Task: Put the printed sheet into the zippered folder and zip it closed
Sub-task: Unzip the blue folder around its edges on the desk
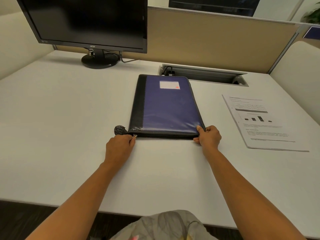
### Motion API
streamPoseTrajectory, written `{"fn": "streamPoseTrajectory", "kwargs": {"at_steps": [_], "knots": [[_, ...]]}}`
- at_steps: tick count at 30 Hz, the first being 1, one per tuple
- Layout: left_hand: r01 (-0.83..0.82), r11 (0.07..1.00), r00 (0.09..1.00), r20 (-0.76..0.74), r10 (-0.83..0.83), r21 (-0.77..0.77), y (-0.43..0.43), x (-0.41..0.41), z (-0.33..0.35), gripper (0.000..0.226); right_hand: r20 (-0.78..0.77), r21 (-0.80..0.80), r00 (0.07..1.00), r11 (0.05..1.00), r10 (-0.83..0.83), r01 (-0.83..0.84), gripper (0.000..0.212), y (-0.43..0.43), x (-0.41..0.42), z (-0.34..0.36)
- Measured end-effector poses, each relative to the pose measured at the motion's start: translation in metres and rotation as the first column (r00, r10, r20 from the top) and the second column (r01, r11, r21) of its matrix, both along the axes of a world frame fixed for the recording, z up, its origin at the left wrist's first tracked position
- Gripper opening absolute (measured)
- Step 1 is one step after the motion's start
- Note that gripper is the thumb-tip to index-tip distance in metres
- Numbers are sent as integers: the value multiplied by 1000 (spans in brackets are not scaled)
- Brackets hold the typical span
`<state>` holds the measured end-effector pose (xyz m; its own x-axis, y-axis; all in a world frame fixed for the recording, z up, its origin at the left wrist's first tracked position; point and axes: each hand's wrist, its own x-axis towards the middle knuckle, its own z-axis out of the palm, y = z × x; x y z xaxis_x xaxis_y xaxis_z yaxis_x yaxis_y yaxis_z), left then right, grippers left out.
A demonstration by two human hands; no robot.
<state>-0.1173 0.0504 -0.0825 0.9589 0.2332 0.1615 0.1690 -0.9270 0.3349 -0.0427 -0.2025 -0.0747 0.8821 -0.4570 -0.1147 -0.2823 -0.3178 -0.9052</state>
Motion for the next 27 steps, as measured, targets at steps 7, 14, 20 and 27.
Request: {"fn": "streamPoseTrajectory", "kwargs": {"at_steps": [7, 14, 20, 27], "knots": [[-9, 998, 1000, -21, 10, 68, -4, -1, -2, 37, -6, -19, 999, 999, 37, -37, 25, -3, -1, -1], [-32, 986, 999, -8, 34, 161, -20, 0, -8, 16, -65, -112, 983, 978, 169, -175, 31, -2, -3, -1], [6, 987, 996, -83, 8, 159, -39, 9, -6, 34, -93, -117, 976, 972, 195, -205, 37, -4, -3, 1], [74, 978, 989, -136, -48, 193, -45, 11, -6, 32, -78, -135, 983, 975, 167, -176, 40, -2, -4, 1]]}}
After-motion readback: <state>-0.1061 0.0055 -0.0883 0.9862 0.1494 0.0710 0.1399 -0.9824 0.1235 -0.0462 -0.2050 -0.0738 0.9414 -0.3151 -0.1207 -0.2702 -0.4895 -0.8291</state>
